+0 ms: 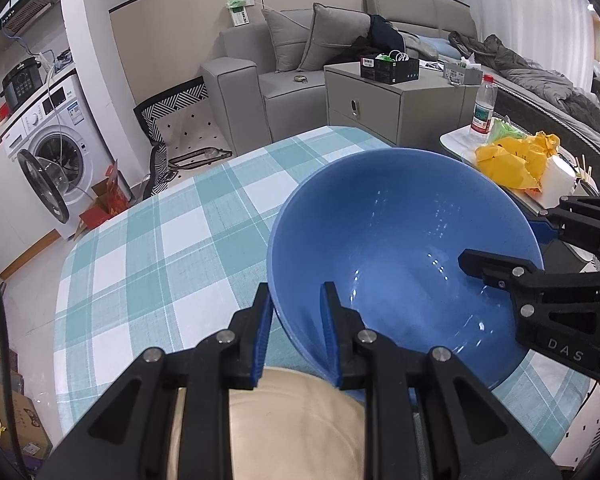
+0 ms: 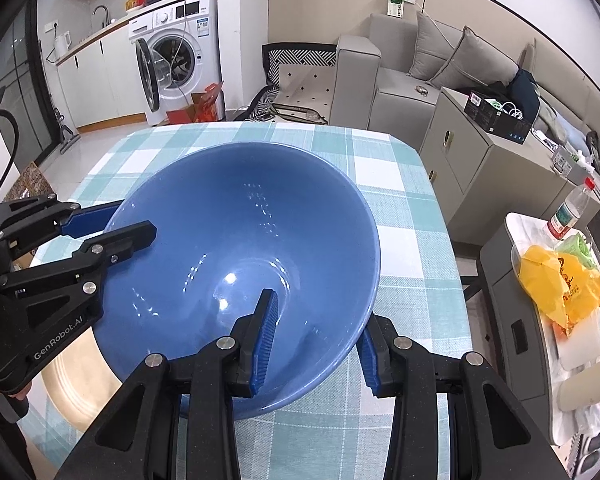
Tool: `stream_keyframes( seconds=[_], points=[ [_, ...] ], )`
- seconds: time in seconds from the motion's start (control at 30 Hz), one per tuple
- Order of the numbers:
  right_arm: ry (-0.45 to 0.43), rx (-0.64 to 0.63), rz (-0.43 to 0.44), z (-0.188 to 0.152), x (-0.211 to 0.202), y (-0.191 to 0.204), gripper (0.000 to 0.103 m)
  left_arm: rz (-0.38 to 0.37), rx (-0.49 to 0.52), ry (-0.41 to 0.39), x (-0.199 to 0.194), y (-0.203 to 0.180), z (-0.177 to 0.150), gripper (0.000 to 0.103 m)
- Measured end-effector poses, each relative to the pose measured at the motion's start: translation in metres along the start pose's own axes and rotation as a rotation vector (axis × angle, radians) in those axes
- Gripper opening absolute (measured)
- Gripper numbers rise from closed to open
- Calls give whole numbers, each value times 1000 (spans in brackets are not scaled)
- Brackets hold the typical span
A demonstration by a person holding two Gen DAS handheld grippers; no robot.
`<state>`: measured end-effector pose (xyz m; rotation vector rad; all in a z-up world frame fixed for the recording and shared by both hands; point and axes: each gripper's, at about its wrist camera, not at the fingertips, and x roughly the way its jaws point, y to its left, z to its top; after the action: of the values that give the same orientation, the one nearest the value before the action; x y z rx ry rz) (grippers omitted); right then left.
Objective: Organize plates and bowls
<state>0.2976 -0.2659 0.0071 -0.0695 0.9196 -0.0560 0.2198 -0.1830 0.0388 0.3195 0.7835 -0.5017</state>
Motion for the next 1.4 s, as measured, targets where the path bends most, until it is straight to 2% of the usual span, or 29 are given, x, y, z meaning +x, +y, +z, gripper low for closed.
stream_keyframes(
  seconds=[0.8,1.07,1.17,1.3,1.33,1.4],
  points=[
    [14,-67,-75,-4,9,11,40,-24,0,51,19,0,-7,24],
    [9,-107,-97,-8,13,16,47,-19,8,59,20,-1,-10,26],
    [10,-107,-93,-9,12,14,51,-28,11,65,20,-2,-11,33],
    [-6,-109,-93,-12,10,12,69,-38,24,71,19,-4,-13,47],
    [-10,-101,-89,-12,9,10,70,-33,23,69,18,-3,-13,51],
    [-13,-85,-76,-13,8,6,76,-37,15,66,17,-1,-14,51]
  ],
)
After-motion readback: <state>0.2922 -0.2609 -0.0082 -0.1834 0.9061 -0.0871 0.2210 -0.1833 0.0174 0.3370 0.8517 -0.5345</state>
